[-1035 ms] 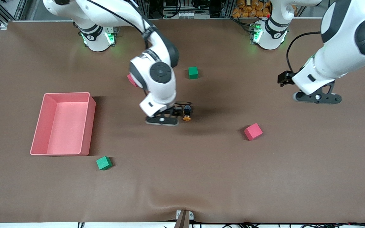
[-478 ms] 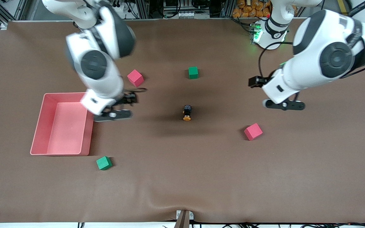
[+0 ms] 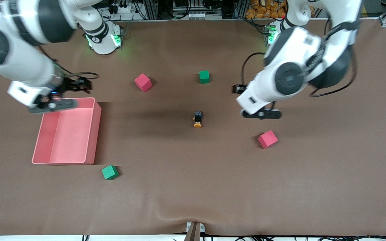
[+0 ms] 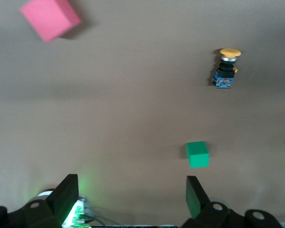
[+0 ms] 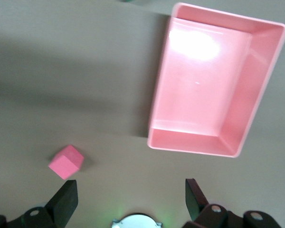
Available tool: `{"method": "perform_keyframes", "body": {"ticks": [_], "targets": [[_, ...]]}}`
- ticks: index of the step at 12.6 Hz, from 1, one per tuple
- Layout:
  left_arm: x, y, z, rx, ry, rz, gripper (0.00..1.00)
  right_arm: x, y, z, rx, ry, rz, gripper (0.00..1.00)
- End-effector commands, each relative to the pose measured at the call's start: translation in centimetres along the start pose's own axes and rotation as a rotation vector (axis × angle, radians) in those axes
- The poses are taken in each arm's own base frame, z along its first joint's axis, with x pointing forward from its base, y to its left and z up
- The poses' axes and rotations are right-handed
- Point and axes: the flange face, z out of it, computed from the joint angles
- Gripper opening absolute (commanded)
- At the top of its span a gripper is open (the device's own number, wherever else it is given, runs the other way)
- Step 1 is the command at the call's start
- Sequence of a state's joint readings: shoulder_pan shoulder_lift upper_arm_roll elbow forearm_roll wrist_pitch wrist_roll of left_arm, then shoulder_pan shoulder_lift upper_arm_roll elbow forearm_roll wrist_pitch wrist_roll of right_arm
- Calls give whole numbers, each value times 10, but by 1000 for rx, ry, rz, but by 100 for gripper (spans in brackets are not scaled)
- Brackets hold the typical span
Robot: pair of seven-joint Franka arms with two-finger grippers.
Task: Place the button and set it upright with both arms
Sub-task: 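Grasp the button with the left gripper while the right gripper withdraws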
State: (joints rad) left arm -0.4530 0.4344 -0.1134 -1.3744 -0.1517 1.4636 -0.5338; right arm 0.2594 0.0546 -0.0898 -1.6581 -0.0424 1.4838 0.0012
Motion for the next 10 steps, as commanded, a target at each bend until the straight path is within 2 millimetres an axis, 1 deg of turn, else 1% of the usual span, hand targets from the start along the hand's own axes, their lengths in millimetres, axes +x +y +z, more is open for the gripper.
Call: {"method": "perform_keyframes", "body": {"ticks": [1,2,4,5,6,8,9,10], "targets": [[30,44,27,-42,42,-80,100,-28,56,-10,50,16,33,100],[39,58,44,-60,57,-107,100,-33,71,-17,67,34,61,100],[54,86,78,-80,92,-134,100,-35,90,-40,91,89,95,100],[64,95,92,-100,119,-137,100,-36,97,-49,90,109,108,100],[72,104,107,-118,142,-138,100,-39,108,-51,93,114,129,100],[79,121,138,-126,150,-174,100,-45,136,-47,104,111,181,100],[77,130,154,-110,135,-167,100,-45,140,-47,107,111,191,100],[76,134,163,-99,130,-163,100,-45,139,-49,107,117,188,100]]}}
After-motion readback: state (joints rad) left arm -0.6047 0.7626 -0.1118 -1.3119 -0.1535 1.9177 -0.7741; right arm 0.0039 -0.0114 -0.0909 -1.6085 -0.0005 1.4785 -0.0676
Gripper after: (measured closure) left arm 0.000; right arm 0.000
